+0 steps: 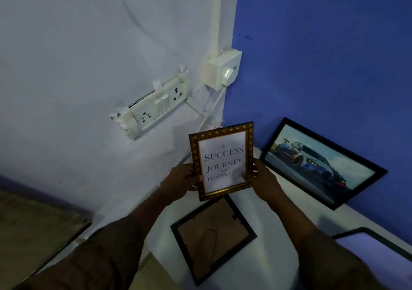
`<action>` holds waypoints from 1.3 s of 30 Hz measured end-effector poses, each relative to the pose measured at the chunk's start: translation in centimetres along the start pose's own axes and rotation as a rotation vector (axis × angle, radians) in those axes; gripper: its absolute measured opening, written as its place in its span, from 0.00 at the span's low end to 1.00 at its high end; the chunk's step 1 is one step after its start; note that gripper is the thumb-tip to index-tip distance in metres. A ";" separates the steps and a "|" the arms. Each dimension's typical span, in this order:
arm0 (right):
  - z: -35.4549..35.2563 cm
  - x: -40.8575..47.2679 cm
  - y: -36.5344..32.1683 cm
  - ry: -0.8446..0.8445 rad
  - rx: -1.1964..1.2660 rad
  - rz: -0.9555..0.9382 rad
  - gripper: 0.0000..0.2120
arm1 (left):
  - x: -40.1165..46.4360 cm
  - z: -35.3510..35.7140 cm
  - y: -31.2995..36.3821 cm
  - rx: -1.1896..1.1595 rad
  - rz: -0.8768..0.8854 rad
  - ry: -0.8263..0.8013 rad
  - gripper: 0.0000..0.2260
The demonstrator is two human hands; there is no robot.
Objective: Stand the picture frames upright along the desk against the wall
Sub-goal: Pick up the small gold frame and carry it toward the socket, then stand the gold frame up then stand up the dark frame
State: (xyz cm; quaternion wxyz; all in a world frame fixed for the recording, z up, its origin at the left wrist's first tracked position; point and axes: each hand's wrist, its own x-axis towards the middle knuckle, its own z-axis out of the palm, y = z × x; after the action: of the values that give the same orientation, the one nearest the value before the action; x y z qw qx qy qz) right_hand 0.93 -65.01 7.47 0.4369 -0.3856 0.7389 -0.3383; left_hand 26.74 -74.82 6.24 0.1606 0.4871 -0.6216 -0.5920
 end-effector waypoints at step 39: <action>7.1 8.2 3.5 -0.010 0.113 0.272 0.39 | 8.9 -2.5 -7.2 0.209 -0.313 0.217 0.21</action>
State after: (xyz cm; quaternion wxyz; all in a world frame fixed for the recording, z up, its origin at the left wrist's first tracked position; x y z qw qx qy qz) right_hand 3.75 -71.64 -1.40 0.5035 -0.2582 0.7618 -0.3153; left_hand 27.47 -82.08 -2.90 0.0812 0.6525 -0.5756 -0.4861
